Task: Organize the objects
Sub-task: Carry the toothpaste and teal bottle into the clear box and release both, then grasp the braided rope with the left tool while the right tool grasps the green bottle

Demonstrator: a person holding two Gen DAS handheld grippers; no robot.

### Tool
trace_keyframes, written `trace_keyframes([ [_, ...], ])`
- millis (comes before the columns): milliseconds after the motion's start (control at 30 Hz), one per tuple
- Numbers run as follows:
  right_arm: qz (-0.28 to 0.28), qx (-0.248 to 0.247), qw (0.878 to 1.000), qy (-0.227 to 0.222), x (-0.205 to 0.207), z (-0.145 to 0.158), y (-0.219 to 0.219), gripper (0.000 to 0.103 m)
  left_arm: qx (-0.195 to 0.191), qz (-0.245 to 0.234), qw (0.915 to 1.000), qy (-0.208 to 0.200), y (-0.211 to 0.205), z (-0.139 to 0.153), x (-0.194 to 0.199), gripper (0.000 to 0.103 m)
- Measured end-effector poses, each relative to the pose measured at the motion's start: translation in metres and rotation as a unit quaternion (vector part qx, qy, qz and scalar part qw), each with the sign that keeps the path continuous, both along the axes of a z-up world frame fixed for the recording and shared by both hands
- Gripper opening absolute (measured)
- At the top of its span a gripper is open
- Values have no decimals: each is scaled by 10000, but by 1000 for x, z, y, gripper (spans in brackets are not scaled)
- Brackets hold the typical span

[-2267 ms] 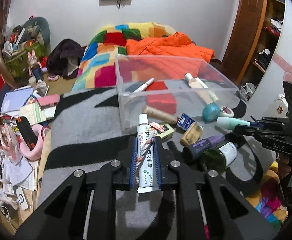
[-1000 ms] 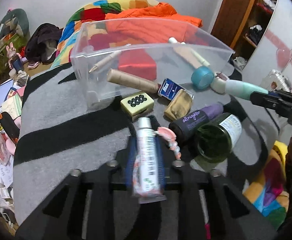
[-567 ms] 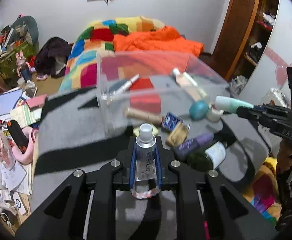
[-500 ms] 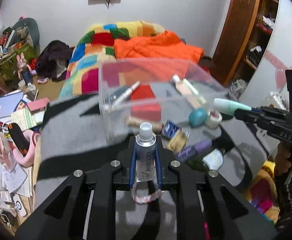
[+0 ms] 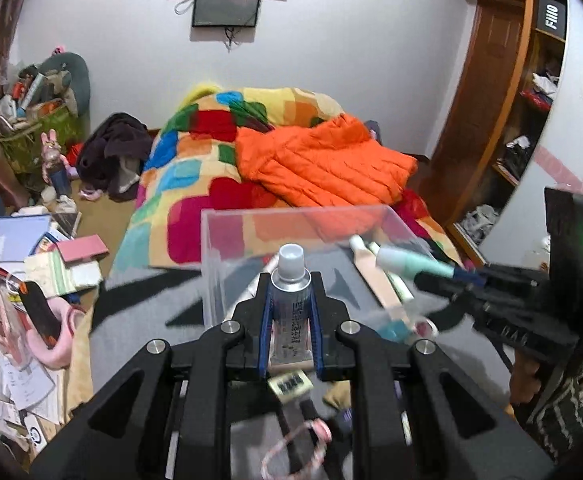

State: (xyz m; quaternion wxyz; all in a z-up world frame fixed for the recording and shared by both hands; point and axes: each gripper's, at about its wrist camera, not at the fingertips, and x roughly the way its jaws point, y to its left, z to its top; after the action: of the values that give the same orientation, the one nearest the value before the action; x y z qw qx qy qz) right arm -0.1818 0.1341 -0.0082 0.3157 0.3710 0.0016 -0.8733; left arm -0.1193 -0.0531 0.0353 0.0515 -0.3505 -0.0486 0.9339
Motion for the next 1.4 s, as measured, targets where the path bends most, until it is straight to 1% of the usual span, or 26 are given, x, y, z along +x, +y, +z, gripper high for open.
trace_keyframes([
  [133,65,141,9995,-285,-22,-16,-17,13,-466,251,9986,-38,5,-8,-21,16],
  [200,82,196,9989,-424,-31,-25,-21,13,-634,310,9974,-160,7,-17,-32,16],
  [267,88,254,9981,-558,-39,-33,-23,13,-720,324,9963,-331,9,-28,-43,16],
  [367,16,391,9969,-678,-48,-42,-23,13,-760,280,9951,-572,11,-44,-53,16],
  [467,-88,544,9961,-695,-52,-47,-21,13,-676,159,9946,-768,14,-56,-58,16],
  [567,-202,760,9952,-580,-50,-44,-17,14,-485,-35,9950,-868,19,-59,-57,23],
  [633,-226,771,9954,-522,-47,-40,-14,16,-468,-91,9957,-796,23,-55,-53,32],
  [700,-235,723,9960,-478,-43,-36,-10,17,-453,-152,9966,-667,26,-48,-45,38],
  [867,-184,543,9974,-432,-27,-25,1,17,-404,-295,9980,-376,30,-28,-24,47],
  [933,-122,503,9980,-369,-16,-20,5,17,-420,-291,9983,-290,30,-22,-16,53],
  [1067,-8,456,9986,-274,7,-13,11,19,-335,-345,9986,-220,24,-18,5,54],
  [1133,39,458,9987,-227,17,-12,14,22,-277,-343,9987,-253,20,-21,13,54],
  [1267,151,472,9986,-180,41,-12,16,29,-310,-265,9985,-352,12,-32,34,54],
  [1400,317,492,9982,-161,67,-15,16,33,-312,-235,9975,-594,6,-51,53,54],
])
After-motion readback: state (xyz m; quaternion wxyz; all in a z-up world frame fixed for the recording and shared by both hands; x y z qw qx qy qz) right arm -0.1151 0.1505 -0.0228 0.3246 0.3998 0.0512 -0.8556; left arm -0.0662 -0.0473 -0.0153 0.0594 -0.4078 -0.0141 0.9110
